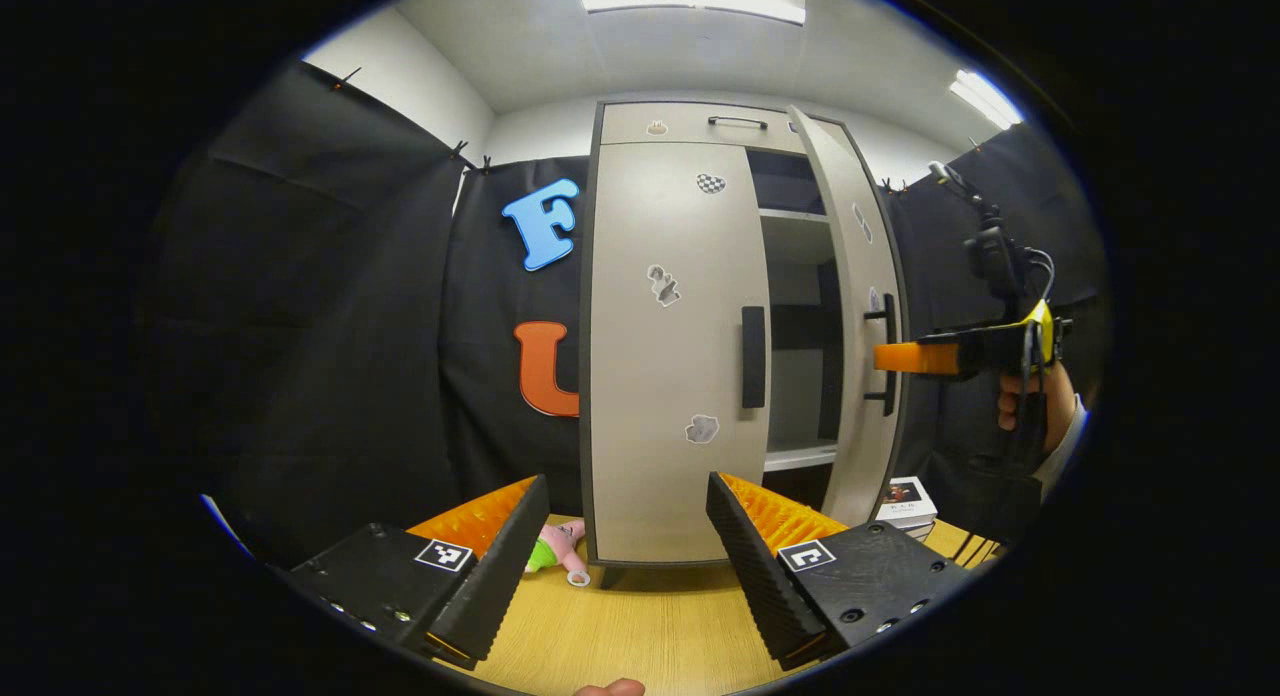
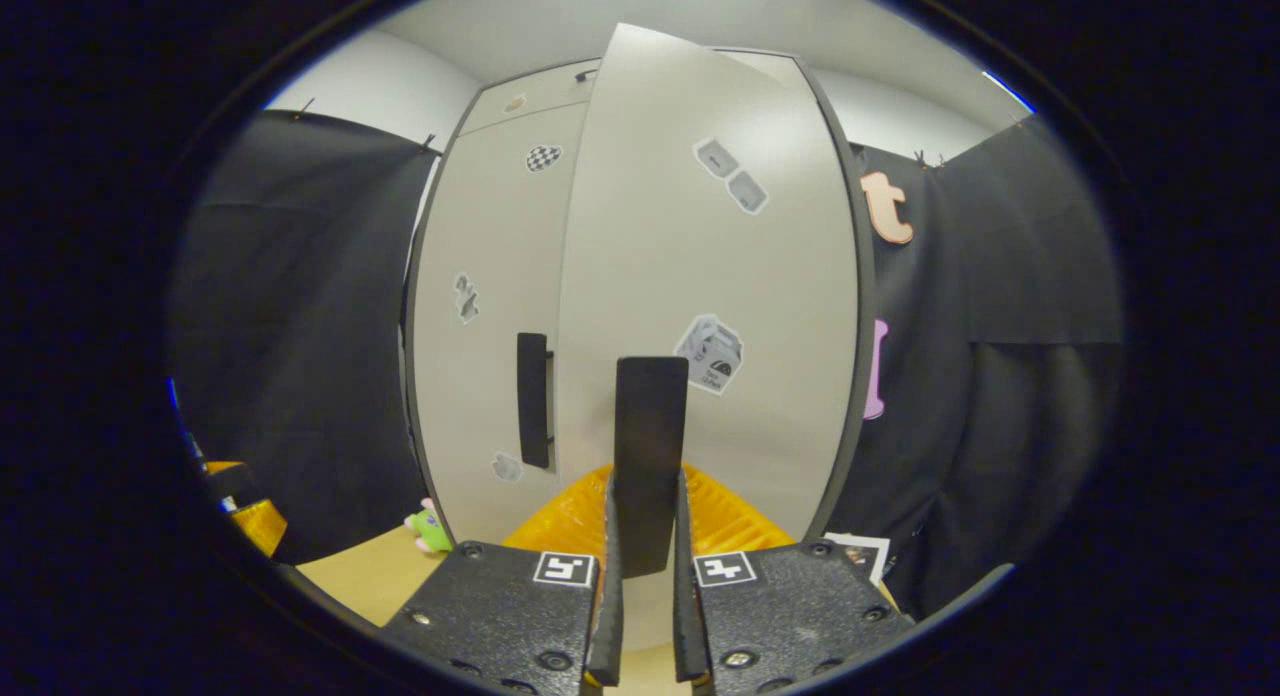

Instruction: Open the right door of the double-door shoe cabinet with the right hand, and open the left door with the left hand.

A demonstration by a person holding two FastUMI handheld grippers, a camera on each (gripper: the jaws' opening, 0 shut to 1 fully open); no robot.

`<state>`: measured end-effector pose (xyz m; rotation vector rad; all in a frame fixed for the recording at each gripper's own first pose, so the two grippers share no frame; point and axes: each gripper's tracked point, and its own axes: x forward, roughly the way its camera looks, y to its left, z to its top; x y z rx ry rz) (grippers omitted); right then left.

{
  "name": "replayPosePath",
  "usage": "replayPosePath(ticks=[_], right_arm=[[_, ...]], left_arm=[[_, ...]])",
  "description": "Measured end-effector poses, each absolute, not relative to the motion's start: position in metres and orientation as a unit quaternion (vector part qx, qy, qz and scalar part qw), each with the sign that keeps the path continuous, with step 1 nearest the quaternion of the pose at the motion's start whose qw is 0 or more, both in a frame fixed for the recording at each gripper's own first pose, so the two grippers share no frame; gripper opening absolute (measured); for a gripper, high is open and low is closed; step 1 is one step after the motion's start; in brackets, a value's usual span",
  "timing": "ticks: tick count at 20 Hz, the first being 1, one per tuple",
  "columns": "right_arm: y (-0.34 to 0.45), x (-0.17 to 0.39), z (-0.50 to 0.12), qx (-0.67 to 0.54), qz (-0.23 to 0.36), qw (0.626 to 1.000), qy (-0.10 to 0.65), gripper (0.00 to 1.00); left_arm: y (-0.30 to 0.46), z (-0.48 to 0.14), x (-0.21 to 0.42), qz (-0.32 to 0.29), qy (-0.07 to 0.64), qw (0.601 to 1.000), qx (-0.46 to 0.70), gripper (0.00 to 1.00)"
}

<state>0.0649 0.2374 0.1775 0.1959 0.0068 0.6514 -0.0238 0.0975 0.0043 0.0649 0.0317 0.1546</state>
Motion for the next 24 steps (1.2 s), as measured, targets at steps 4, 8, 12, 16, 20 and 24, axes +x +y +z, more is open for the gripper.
replayPosePath(ticks=[4,8,12,16,20,24], right_arm=[[0.193,0.056,0.167,0.093,0.300,0.949,0.003,0.23],[0.155,0.055,0.157,0.068,0.287,0.956,-0.005,0.17],[0.142,0.059,0.154,0.086,0.298,0.951,0.001,0.13],[0.134,0.060,0.150,0.085,0.293,0.952,-0.002,0.13],[0.115,0.067,0.146,0.079,0.273,0.959,-0.008,0.13],[0.101,0.075,0.142,0.091,0.266,0.960,-0.003,0.08]], left_arm=[[0.100,0.007,-0.028,0.092,0.011,0.995,0.029,0.95],[0.099,0.007,-0.028,0.097,0.004,0.995,0.033,0.95],[0.089,0.006,-0.022,0.092,0.005,0.995,0.028,0.95],[0.078,0.005,-0.021,0.088,0.004,0.996,0.023,0.95],[0.072,0.003,-0.020,0.087,0.005,0.996,0.026,0.95],[0.060,0.007,-0.012,0.076,0.000,0.997,0.027,0.95]])
